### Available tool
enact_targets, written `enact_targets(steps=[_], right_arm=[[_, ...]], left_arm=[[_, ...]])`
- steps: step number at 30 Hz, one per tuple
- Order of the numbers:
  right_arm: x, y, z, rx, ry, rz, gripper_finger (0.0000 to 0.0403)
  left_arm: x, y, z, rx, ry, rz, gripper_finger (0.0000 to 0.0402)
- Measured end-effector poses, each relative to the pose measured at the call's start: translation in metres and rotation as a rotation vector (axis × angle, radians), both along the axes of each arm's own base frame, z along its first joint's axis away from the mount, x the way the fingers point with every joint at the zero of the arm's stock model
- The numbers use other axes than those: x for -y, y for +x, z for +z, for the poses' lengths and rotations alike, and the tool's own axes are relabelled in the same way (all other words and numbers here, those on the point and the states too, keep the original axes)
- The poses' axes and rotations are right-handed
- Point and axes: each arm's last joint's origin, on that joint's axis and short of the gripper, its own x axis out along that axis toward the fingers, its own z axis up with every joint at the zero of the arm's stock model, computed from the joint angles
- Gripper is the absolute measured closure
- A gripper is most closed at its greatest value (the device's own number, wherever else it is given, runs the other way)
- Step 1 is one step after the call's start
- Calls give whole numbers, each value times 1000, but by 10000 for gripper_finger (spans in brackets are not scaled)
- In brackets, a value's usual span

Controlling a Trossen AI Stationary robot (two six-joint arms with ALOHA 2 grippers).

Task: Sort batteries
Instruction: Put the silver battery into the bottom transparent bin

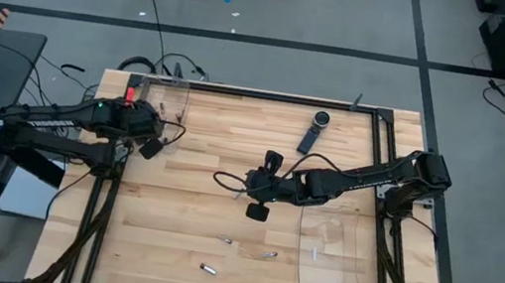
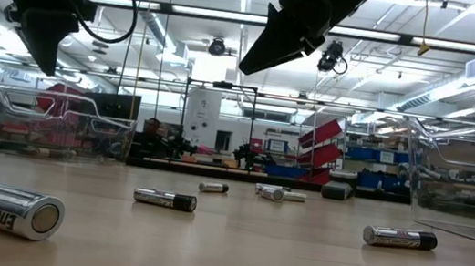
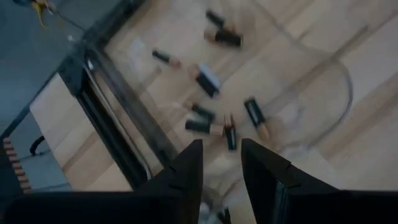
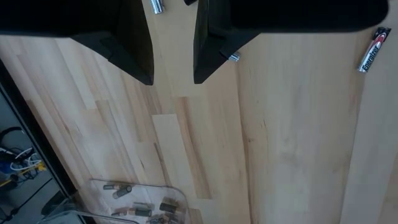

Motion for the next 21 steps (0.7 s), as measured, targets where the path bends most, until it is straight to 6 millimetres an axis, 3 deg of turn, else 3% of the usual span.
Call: enact_targets(steps=[5,15,21], right_arm=[[0,0,0,0,0,0,304],[2,-8,-7,-79,52,-77,304],[3,-13,-12,-109,115,-165,304]], left_arm=[[-3,14,6,109,71,-91,291],[7,50,26,376,163,-500,291],[20,62,17,440,233,-656,291]])
